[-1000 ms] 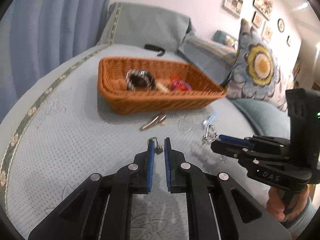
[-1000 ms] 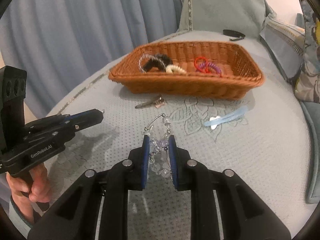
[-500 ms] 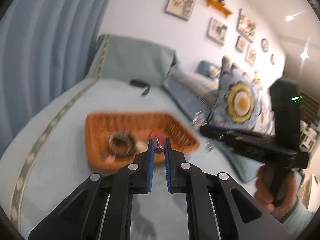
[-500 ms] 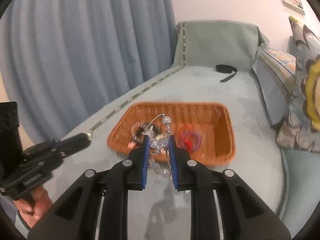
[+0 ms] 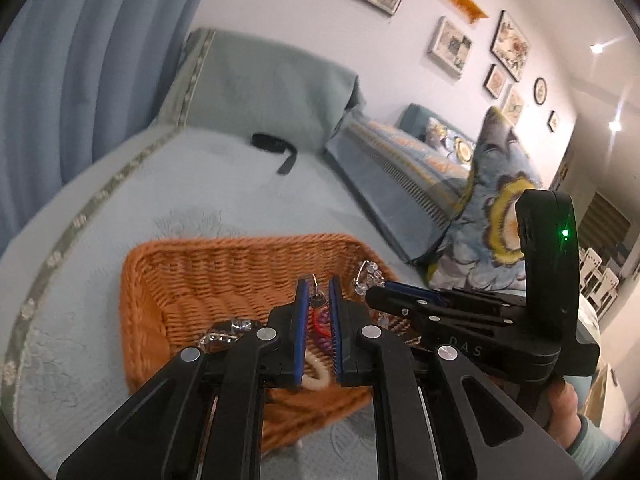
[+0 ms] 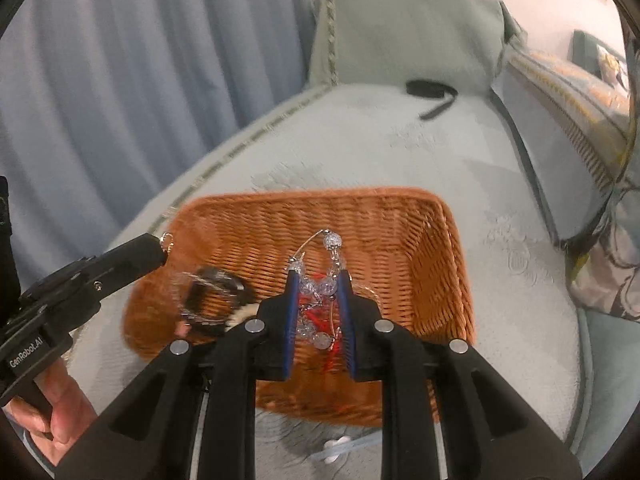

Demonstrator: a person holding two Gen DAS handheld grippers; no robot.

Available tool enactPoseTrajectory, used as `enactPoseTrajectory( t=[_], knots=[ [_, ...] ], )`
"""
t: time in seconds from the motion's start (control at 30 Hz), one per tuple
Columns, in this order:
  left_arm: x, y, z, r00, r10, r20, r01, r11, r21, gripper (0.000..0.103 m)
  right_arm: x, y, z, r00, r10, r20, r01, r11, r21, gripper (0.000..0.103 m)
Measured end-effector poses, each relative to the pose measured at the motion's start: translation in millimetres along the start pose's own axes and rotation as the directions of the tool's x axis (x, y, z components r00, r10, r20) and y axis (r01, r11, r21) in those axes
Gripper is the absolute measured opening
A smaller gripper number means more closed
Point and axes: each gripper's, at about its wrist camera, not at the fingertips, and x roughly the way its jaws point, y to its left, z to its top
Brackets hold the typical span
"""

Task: Organize jewelry
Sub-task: 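Carry the chain bracelet and ring into the basket and open both tools, then move both open tools back toward the hair clips beside the basket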

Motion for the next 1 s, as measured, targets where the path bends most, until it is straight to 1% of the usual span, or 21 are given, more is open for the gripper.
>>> enactPoseTrajectory(
  t=[0.07, 0.27, 0.3, 0.33, 0.4, 0.43, 0.5, 0.67, 0.7, 0.73, 0.8, 0.87, 0.93, 1.0],
  knots=[
    [12, 5, -2, 1.000, 0.017, -0.021, -0.017, 1.000, -0.011, 0.008, 13, -7, -1, 1.000, -0.002, -0.023, 0.002, 1.000, 0.029, 0.017],
    [25, 19, -10, 0.998, 0.015, -0.060, -0.018, 0.999, -0.050, 0.009, 28, -15, -3, 0.998, -0.001, -0.059, 0.004, 0.999, 0.050, 0.017],
    [26, 22, -11, 0.998, 0.008, -0.065, -0.012, 0.997, -0.070, 0.012, 28, -15, -3, 0.998, 0.001, -0.059, 0.002, 0.999, 0.052, 0.017],
    [26, 26, -11, 0.998, -0.015, -0.065, 0.008, 0.995, -0.096, 0.022, 27, -16, -2, 0.998, 0.003, -0.060, 0.000, 0.999, 0.053, 0.017],
    [21, 29, -12, 0.998, -0.025, -0.051, 0.019, 0.993, -0.119, 0.035, 23, -16, -2, 0.999, 0.006, -0.052, -0.003, 0.999, 0.054, 0.018],
    [18, 30, -13, 0.999, -0.025, -0.043, 0.020, 0.992, -0.122, 0.038, 21, -15, -1, 0.999, 0.002, -0.048, 0.001, 0.999, 0.051, 0.019],
    [10, 30, -11, 0.999, -0.025, -0.028, 0.021, 0.993, -0.120, 0.040, 15, -13, -1, 0.999, 0.007, -0.039, -0.005, 0.999, 0.045, 0.022],
    [-19, 22, -8, 1.000, -0.023, 0.019, 0.025, 0.994, -0.104, 0.043, -6, -8, -4, 1.000, 0.024, -0.012, -0.024, 0.999, 0.039, 0.022],
    [-28, 19, -8, 0.999, -0.026, 0.033, 0.029, 0.995, -0.098, 0.044, -12, -7, -5, 1.000, 0.030, -0.003, -0.029, 0.999, 0.036, 0.024],
    [-33, 16, -8, 0.999, -0.029, 0.040, 0.033, 0.995, -0.093, 0.045, -19, -6, -6, 0.999, 0.033, 0.006, -0.034, 0.999, 0.034, 0.026],
    [-49, 8, -10, 0.998, -0.032, 0.060, 0.037, 0.997, -0.071, 0.046, -34, -4, -10, 0.999, 0.033, 0.030, -0.034, 0.999, 0.033, 0.040],
    [-64, 0, -12, 0.996, -0.035, 0.078, 0.039, 0.998, -0.046, 0.051, -51, -3, -14, 0.998, 0.029, 0.058, -0.031, 0.999, 0.033, 0.045],
    [-78, -6, -15, 0.995, -0.026, 0.097, 0.029, 0.999, -0.027, 0.062, -65, -3, -19, 0.996, 0.042, 0.073, -0.044, 0.998, 0.035, 0.045],
    [-96, -13, -21, 0.992, -0.019, 0.127, 0.022, 1.000, -0.019, 0.070, -78, -4, -25, 0.995, 0.050, 0.088, -0.054, 0.998, 0.040, 0.045]
  ],
)
